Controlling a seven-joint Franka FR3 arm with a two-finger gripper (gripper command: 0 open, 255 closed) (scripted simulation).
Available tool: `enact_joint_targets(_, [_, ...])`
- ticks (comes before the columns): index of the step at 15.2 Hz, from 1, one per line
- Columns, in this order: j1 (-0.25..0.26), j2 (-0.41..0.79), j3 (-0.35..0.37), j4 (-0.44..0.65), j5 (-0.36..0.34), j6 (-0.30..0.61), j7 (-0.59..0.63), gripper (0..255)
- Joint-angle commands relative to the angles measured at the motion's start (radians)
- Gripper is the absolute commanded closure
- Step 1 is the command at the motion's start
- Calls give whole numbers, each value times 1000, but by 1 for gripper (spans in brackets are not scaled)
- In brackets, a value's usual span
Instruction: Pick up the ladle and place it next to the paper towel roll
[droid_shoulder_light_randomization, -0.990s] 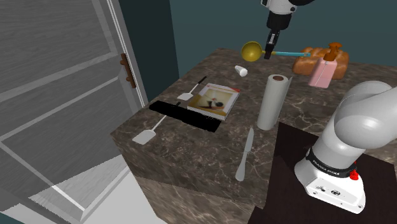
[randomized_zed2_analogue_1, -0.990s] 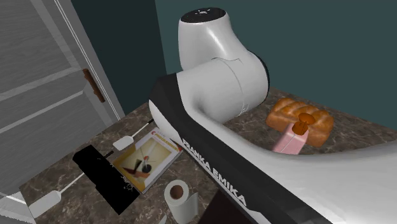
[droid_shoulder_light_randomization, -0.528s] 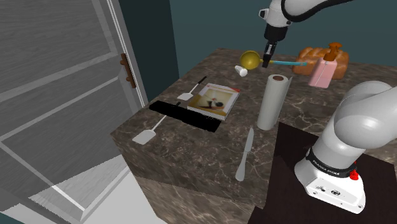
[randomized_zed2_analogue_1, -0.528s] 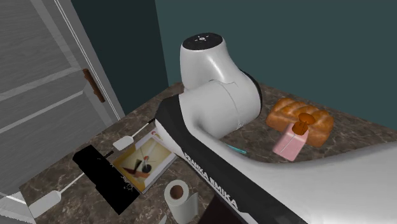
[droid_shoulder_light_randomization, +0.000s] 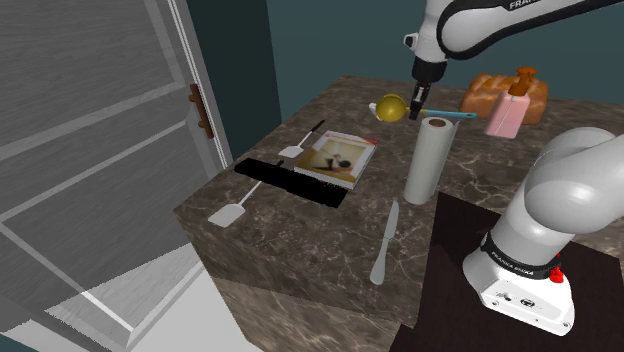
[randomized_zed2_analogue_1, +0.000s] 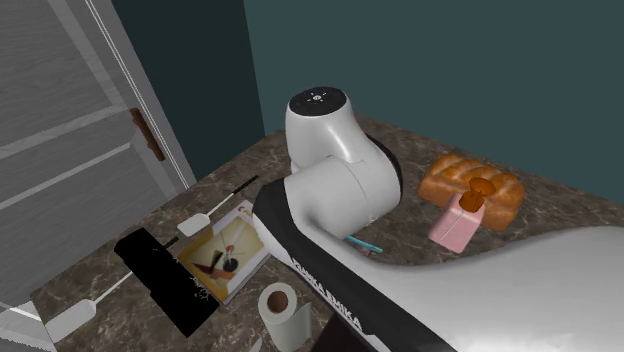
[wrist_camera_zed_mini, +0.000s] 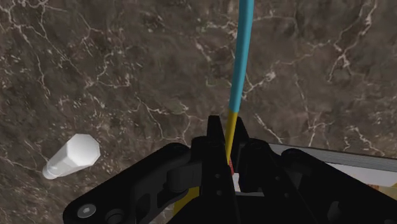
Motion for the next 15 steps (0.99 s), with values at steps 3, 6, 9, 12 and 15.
enact_joint_targets(3, [-6, 19, -11, -45, -14, 65, 8, 255])
enact_joint_targets(6, [-10, 39, -19, -74, -24, 113, 14, 255])
enact_joint_targets(9, [-14, 62, -26, -102, -35, 163, 20, 255])
enact_joint_targets(12, [-18, 89, -34, -127, -47, 215, 27, 255])
enact_joint_targets(15, [-22, 121, -42, -150, -59, 269, 35, 255])
